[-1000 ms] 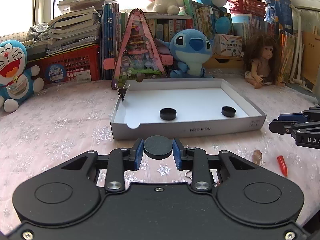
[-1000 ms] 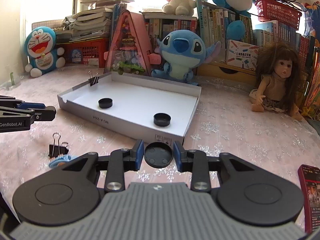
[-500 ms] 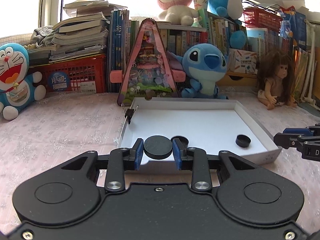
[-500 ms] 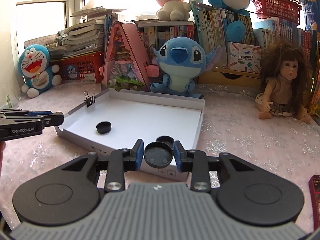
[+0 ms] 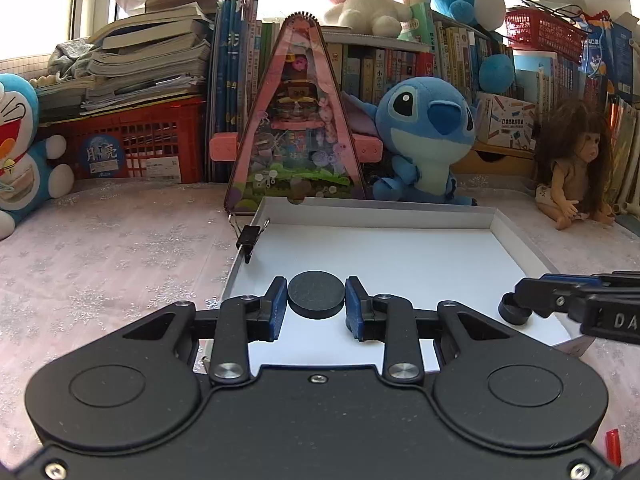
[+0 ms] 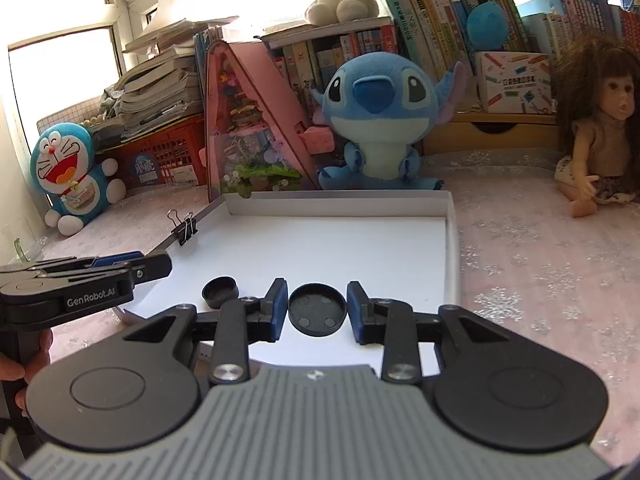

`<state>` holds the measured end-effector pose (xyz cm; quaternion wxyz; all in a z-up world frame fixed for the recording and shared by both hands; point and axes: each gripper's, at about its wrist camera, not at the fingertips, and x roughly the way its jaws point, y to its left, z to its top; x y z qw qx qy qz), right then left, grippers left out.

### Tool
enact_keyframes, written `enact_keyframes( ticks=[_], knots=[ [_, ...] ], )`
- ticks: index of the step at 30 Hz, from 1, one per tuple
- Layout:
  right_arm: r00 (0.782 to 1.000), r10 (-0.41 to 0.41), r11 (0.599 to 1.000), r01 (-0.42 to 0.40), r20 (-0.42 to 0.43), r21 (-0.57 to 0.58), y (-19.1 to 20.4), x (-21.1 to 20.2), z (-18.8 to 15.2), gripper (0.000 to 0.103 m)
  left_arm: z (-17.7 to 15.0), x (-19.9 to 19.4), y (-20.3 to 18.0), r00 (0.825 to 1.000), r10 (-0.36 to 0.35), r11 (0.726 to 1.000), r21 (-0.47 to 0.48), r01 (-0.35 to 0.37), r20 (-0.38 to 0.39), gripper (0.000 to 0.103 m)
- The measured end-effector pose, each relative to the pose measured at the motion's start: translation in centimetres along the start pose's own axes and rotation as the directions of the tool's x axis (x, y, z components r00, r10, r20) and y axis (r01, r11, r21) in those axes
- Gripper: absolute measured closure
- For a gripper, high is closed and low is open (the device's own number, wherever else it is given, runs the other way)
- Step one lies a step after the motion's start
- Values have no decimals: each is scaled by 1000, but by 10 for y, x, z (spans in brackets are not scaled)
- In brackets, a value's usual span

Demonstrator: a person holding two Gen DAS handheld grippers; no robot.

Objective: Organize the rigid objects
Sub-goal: 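Lower the lid and cap into the white tray and open both tools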

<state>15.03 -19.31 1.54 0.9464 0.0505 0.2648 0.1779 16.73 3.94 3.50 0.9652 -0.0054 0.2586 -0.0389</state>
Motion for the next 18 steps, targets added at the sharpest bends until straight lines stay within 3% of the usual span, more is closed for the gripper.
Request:
enact_keyframes(
  ticks=[18],
  knots=[
    [1000, -6, 995, 4, -19, -101, -2, 37, -9, 66, -8, 29, -7, 998, 35, 999, 11, -35, -45, 74]
  ],
)
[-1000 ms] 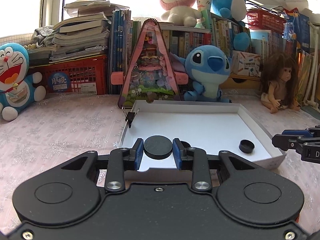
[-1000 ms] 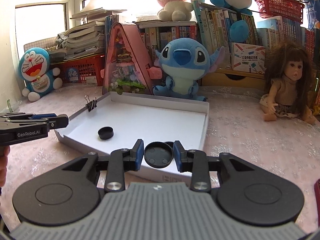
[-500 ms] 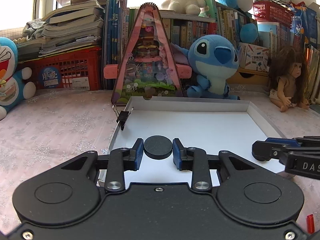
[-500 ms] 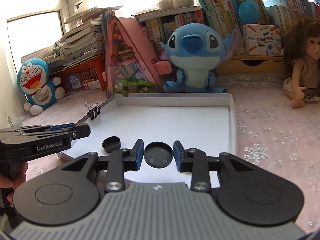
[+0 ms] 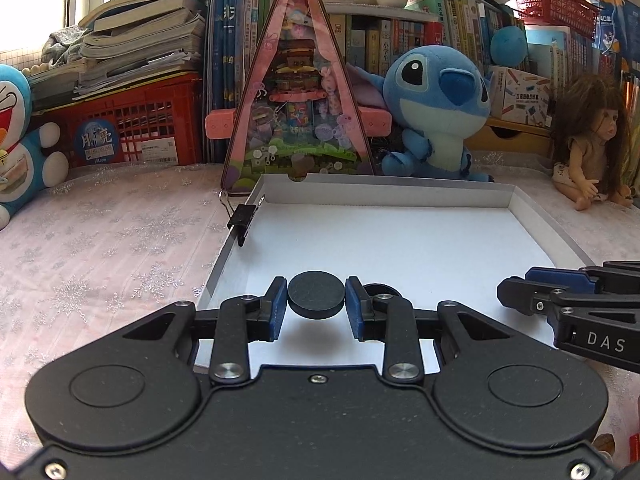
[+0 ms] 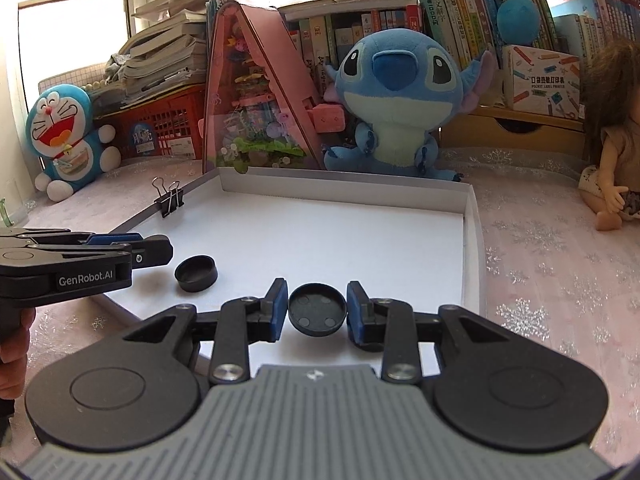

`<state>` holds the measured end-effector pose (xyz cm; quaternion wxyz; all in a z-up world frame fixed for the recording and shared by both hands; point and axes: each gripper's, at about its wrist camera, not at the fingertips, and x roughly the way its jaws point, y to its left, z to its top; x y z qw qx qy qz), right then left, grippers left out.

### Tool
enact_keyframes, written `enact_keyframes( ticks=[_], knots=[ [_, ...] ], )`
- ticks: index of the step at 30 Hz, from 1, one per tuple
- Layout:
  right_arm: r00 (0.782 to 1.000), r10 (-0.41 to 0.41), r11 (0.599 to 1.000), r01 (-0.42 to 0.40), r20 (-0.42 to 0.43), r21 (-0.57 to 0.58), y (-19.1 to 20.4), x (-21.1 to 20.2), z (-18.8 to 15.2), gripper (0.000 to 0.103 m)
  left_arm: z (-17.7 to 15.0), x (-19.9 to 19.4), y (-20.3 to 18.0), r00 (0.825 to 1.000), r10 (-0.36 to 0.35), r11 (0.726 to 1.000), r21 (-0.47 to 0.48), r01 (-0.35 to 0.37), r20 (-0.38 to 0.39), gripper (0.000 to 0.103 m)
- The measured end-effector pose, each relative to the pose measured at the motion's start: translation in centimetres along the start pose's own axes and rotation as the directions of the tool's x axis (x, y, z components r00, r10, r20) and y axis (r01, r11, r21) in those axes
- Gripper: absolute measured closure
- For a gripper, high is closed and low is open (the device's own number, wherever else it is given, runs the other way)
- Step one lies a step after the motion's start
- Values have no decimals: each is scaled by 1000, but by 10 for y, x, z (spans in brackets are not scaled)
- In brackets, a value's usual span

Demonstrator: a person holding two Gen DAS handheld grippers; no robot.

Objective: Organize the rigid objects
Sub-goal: 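Lower the lid and cap into the white tray and open both tools, then move both open tools back over the clip and crayons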

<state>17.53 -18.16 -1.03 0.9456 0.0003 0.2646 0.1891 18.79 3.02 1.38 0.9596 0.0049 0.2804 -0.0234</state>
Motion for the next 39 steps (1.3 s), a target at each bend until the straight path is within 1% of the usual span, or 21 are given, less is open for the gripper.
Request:
enact_keyframes(
  ticks=[4, 11, 14, 16, 21, 23, 25, 26, 28, 30, 31, 32, 33, 35, 39],
  knots=[
    [1000, -10, 999, 10, -1, -38, -1, 4, 2, 66, 1, 4, 1, 1000, 9, 1000, -7, -9, -4, 74],
    [999, 29, 998, -31, -24, -57, 5, 4, 4, 66, 1, 11, 4, 1000, 23, 1000, -18, -24, -20, 74],
    [999, 7, 995, -12, -53, -96, 12, 10, 5, 66, 0, 14, 3, 999, 26, 1000, -14, -27, -32, 73],
    [998, 4, 995, -11, -69, -98, 14, 12, 4, 66, 0, 15, 2, 999, 28, 1000, -10, -29, -36, 73],
    [997, 6, 995, -14, -76, -97, 14, 13, 5, 65, -1, 18, 0, 999, 34, 999, -1, -34, -40, 73],
    [997, 3, 996, -10, -75, -93, 13, 13, 5, 59, -1, 18, -1, 998, 39, 999, 4, -38, -46, 73],
    [997, 9, 997, -14, -71, -81, 12, 11, 5, 59, -1, 18, -2, 998, 37, 999, 1, -37, -51, 73],
    [998, 10, 997, -15, -69, -76, 12, 10, 5, 55, 0, 18, -2, 998, 34, 999, -3, -34, -52, 72],
    [998, 19, 997, -24, -62, -72, 12, 7, 6, 47, 0, 16, -2, 999, 25, 1000, -7, -26, -48, 68],
    [998, 20, 997, -24, -54, -74, 14, 2, 8, 46, 0, 11, -3, 999, 33, 999, -5, -33, -42, 55],
    [999, 19, 997, -23, -48, -74, 14, -1, 8, 42, 0, 9, -4, 999, 39, 999, -1, -40, -36, 53],
    [999, 20, 997, -23, -43, -74, 14, -4, 9, 39, 0, 5, -4, 999, 41, 999, 3, -41, -29, 46],
    [999, 21, 997, -24, -37, -74, 14, -7, 9, 37, 0, 2, -5, 999, 41, 999, 7, -40, -23, 35],
    [999, 20, 997, -22, -29, -78, 14, -13, 9, 34, -1, -6, -5, 999, 41, 999, 14, -41, -8, 24],
    [1000, 24, 996, -26, -18, -84, 13, -28, 5, 26, -2, -22, -6, 1000, 21, 1000, 19, -21, -3, 21]
  ],
)
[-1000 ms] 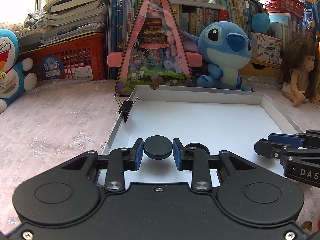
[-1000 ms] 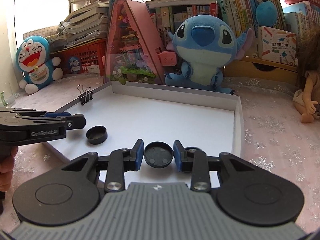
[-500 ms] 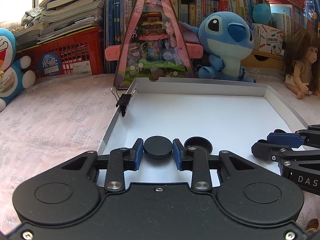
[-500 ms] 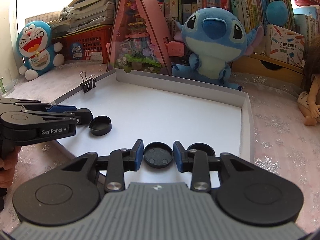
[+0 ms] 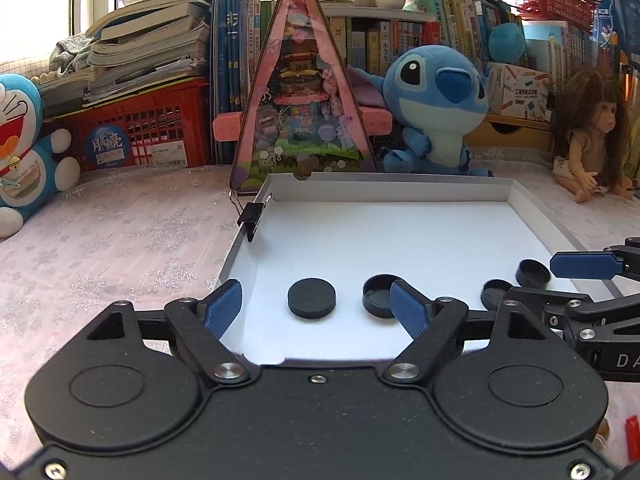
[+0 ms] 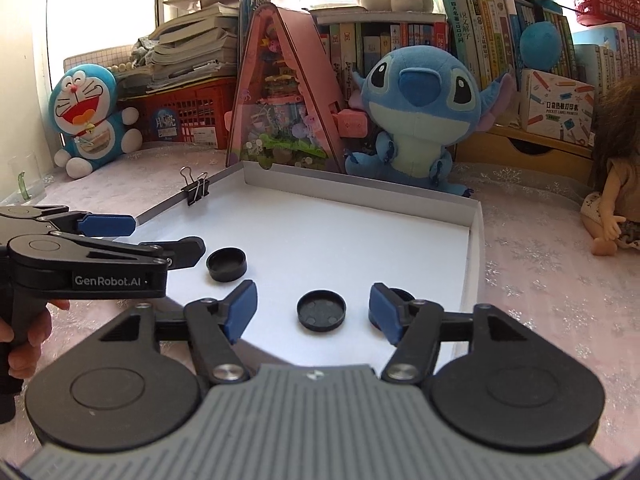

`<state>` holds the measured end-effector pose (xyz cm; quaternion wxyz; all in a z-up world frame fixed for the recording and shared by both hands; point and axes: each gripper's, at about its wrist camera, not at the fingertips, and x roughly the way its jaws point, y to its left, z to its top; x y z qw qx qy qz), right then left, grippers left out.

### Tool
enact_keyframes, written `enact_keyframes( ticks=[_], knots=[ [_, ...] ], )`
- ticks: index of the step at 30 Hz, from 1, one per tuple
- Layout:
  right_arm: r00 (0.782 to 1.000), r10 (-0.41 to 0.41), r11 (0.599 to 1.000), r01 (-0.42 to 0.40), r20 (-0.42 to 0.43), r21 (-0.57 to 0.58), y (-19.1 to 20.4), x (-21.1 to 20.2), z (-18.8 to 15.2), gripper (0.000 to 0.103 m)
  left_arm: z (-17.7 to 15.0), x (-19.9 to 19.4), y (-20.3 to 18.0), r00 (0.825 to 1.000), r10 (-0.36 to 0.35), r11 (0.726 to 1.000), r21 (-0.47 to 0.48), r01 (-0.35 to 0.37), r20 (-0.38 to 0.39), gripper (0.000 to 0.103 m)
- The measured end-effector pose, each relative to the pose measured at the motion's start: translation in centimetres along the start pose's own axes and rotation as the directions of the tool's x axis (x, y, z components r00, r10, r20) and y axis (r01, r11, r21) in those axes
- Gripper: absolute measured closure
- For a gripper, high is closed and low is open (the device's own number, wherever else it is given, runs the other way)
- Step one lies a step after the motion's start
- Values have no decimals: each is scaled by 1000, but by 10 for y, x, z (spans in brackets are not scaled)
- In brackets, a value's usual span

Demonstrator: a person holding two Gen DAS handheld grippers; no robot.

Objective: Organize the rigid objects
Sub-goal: 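Move both open tools back over the clip and crayons, then grasp the black binder clip with the left tool while the right tool grasps a red crayon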

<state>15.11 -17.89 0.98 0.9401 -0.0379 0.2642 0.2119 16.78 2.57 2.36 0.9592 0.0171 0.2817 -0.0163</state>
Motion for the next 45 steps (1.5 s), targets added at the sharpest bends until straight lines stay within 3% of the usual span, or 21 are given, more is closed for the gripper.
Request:
enact_keyframes(
  ticks=[4, 11, 22, 37, 45],
  knots=[
    [1000, -1, 1000, 2, 25, -10, 0, -19, -6, 17, -6, -19, 1, 999, -35, 999, -9, 35, 0, 20],
    [998, 7, 1000, -7, 68, -2, -4, -52, -19, 12, -21, -55, -6, 995, -100, 995, 7, 100, 26, 18],
    [995, -15, 1000, 17, 95, -23, -1, -86, -47, 9, -49, -97, -19, 984, -173, 985, 12, 173, 28, 17],
    [998, -26, 999, 28, 62, -35, 1, -107, -84, 8, -87, -126, -21, 975, -220, 975, 20, 219, 26, 17],
    [999, -26, 998, 28, 38, -51, 1, -112, -99, 8, -100, -129, -10, 970, -241, 970, -15, 241, 19, 37]
  ],
)
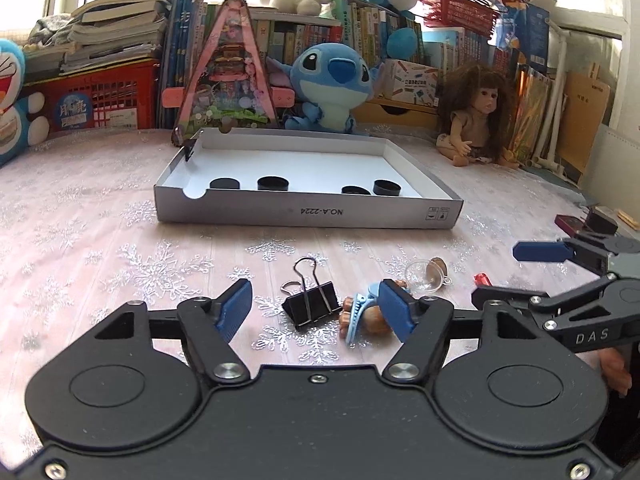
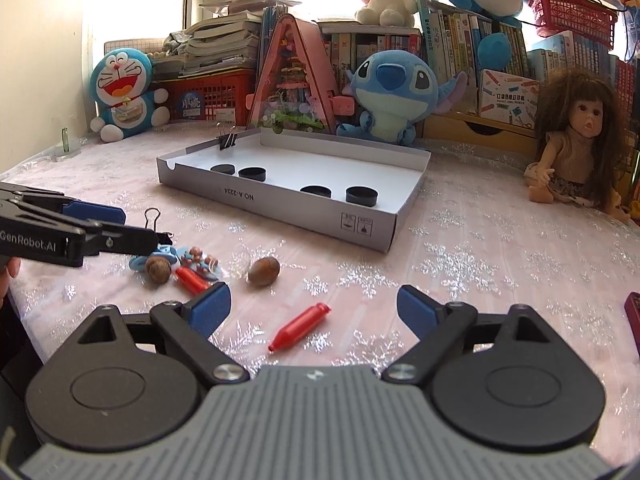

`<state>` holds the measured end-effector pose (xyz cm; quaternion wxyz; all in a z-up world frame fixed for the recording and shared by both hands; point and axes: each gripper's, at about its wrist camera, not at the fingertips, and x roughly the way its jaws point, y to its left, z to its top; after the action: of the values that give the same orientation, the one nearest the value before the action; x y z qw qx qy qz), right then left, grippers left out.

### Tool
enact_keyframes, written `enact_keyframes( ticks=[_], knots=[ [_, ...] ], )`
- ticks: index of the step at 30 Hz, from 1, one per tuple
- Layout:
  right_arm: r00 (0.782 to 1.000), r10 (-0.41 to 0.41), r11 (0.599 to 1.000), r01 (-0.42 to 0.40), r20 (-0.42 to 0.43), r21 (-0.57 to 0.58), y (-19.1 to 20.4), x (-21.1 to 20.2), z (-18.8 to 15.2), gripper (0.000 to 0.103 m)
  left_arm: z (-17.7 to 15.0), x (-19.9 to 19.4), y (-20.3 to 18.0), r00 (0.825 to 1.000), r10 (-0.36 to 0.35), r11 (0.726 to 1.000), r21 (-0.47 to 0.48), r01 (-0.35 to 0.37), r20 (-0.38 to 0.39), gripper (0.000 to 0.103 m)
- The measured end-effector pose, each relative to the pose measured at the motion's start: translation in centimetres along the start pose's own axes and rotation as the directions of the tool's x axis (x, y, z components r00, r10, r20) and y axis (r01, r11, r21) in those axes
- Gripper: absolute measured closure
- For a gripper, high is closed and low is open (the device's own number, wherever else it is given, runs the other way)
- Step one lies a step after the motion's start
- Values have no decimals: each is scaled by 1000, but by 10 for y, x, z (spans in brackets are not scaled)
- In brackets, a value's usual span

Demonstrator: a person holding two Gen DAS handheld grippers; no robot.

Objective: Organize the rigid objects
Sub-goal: 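Grasp the black binder clip with the left tool while the right tool grasps a red crayon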

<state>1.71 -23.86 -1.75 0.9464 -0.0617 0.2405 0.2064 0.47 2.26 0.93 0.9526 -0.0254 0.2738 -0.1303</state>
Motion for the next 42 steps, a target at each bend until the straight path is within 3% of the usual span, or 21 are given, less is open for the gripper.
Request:
enact_keyframes(
  ticks=[1, 3, 9, 24, 33, 37, 39, 42],
  knots=[
    [1000, -1, 1000, 1, -3, 1, 0, 0, -1, 8, 0, 0, 2, 1000, 5, 1000, -10, -5, 4, 38],
    [1000, -1, 1000, 1, -9, 3, -1, -1, -3, 8, 1, 0, 7, 1000, 16, 999, -33, -16, 8, 50],
    [1000, -8, 1000, 7, -18, -16, 1, -3, -6, 8, 4, 10, 14, 998, 50, 997, -55, -52, -26, 63],
    [994, -94, 994, 91, -55, -54, -6, -1, -8, 8, 5, 18, 23, 985, 165, 985, -47, -167, -45, 62],
    [997, -58, 997, 56, -48, -45, 3, 1, -5, 10, 11, 21, 11, 991, 131, 990, -39, -132, -23, 60],
    [997, -62, 997, 59, -44, -52, 7, 3, -3, 17, 12, 28, 6, 990, 136, 990, -39, -137, -36, 61],
    [997, -59, 997, 57, -47, -43, 7, 3, -3, 23, 12, 32, 5, 991, 130, 990, -47, -132, -45, 67],
    [997, -54, 998, 53, -54, -21, 7, 3, -4, 42, 10, 35, 5, 992, 120, 991, -49, -123, -49, 70]
  ],
)
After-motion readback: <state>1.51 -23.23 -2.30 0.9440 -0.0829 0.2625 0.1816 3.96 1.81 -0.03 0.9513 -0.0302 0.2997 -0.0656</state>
